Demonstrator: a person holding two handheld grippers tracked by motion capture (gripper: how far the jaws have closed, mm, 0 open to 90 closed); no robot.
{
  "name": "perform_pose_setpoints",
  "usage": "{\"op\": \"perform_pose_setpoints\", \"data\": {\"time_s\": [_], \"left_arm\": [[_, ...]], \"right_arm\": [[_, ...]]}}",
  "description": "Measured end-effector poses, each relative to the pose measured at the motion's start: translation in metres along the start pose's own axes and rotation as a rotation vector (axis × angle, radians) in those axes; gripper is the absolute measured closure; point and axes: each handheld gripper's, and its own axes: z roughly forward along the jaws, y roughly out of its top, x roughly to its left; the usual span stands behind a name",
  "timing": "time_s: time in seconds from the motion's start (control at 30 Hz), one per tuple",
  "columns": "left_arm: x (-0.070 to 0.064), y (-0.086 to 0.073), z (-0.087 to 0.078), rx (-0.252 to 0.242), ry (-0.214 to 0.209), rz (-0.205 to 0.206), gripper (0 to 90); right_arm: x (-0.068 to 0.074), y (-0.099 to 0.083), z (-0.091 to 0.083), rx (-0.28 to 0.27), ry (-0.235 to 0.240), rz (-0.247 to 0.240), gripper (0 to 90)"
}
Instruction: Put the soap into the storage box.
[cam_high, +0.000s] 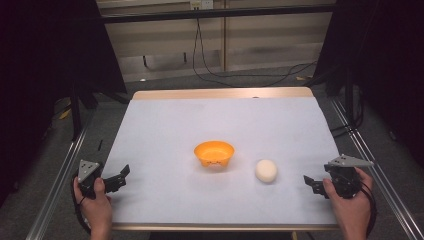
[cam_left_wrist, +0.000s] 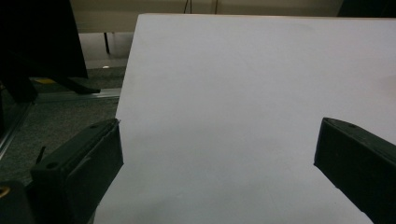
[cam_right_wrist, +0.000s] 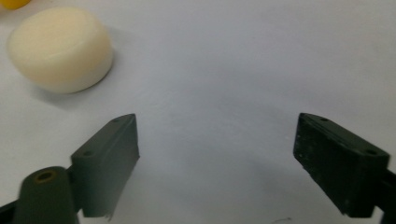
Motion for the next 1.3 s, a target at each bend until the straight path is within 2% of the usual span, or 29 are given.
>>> {"op": "perform_pose_setpoints", "data": {"time_s": [0.03,0.07,0.1,0.13,0.27,0.53,0.9,1.0,1.1,1.3], "left_arm": [[0.000,0.000,0.000,0.001,0.000,-0.002,1.1],[0.000,0.000,0.000,0.001,0.000,-0.002,1.1],[0.000,0.000,0.000,-0.002,0.001,-0.005,1.1],[0.000,0.000,0.000,0.001,0.002,-0.001,1.2],[0.000,0.000,0.000,0.001,0.003,-0.002,1.2],[0.000,0.000,0.000,-0.002,0.001,0.003,1.2],[0.000,0.000,0.000,-0.004,0.004,0.002,1.1],[-0.001,0.000,0.000,-0.006,0.002,0.001,1.1],[-0.001,0.000,0.000,-0.005,0.002,0.001,1.1],[0.000,0.000,0.000,-0.003,0.004,0.002,1.1]], "right_arm": [[0.000,0.001,0.001,0.011,0.022,-0.012,11.0],[0.000,0.001,0.001,0.011,0.022,-0.012,11.0],[0.002,0.006,0.003,0.041,0.039,-0.039,9.2],[0.003,0.007,0.003,0.043,0.043,-0.048,9.1],[0.009,0.016,0.007,0.077,0.071,-0.054,9.1],[0.017,0.030,0.014,0.107,0.081,-0.100,11.7],[0.022,0.034,0.024,0.146,0.129,-0.105,11.7],[0.024,0.037,0.025,0.157,0.126,-0.113,11.7],[0.026,0.040,0.026,0.145,0.136,-0.107,11.7],[0.031,0.043,0.031,0.170,0.142,-0.117,11.7]]}}
